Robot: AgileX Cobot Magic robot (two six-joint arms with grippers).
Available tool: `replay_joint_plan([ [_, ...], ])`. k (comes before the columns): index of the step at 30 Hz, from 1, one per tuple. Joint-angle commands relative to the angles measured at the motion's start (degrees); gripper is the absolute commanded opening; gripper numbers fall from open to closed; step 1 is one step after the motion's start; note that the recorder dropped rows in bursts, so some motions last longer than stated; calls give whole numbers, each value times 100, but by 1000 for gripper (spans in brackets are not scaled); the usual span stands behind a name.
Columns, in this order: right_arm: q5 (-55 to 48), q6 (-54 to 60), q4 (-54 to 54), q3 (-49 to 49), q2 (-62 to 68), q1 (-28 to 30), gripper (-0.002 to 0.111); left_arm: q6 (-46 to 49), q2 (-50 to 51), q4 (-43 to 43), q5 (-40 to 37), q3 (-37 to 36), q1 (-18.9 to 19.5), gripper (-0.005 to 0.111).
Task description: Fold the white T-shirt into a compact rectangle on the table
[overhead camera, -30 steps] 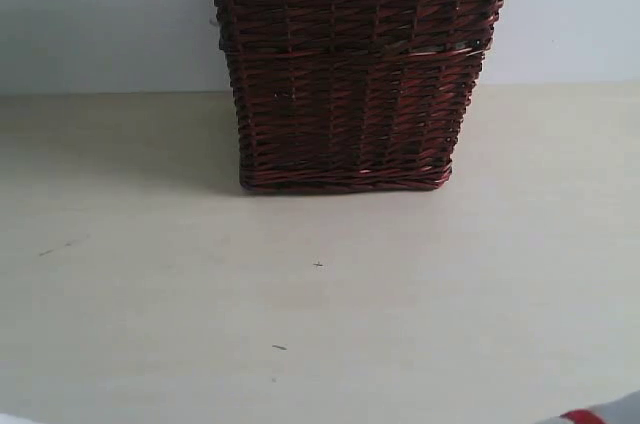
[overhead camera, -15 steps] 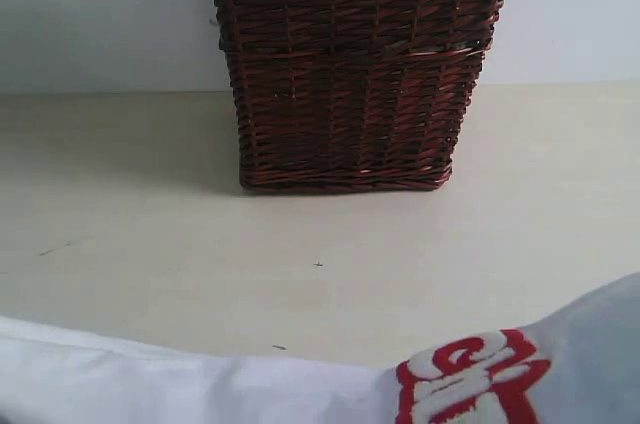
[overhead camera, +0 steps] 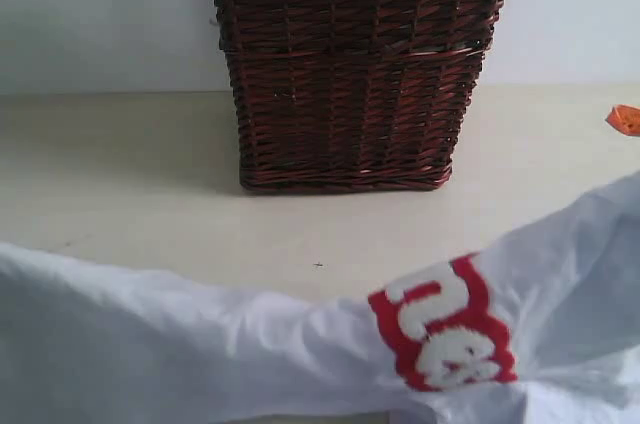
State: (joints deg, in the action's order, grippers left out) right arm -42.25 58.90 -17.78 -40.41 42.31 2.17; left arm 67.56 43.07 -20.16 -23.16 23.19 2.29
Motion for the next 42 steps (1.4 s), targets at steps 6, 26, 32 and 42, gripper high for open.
replay_joint_plan([
  [6, 2413, 172, -10, 18, 1588, 45, 0, 36, 2086, -122, 2012, -16, 1, 0],
  [26, 4018, 248, -10, 18, 3571, 45, 22, -355, 4052, -112, 3690, 474, 1, 41],
  [32, 4225, 19, -31, 18, 3571, 45, 47, -370, 4264, -112, 3715, 474, 1, 95],
  [42, 5686, -391, -30, 18, 3411, 45, 54, -370, 3770, 1448, 3819, 474, -94, 95],
])
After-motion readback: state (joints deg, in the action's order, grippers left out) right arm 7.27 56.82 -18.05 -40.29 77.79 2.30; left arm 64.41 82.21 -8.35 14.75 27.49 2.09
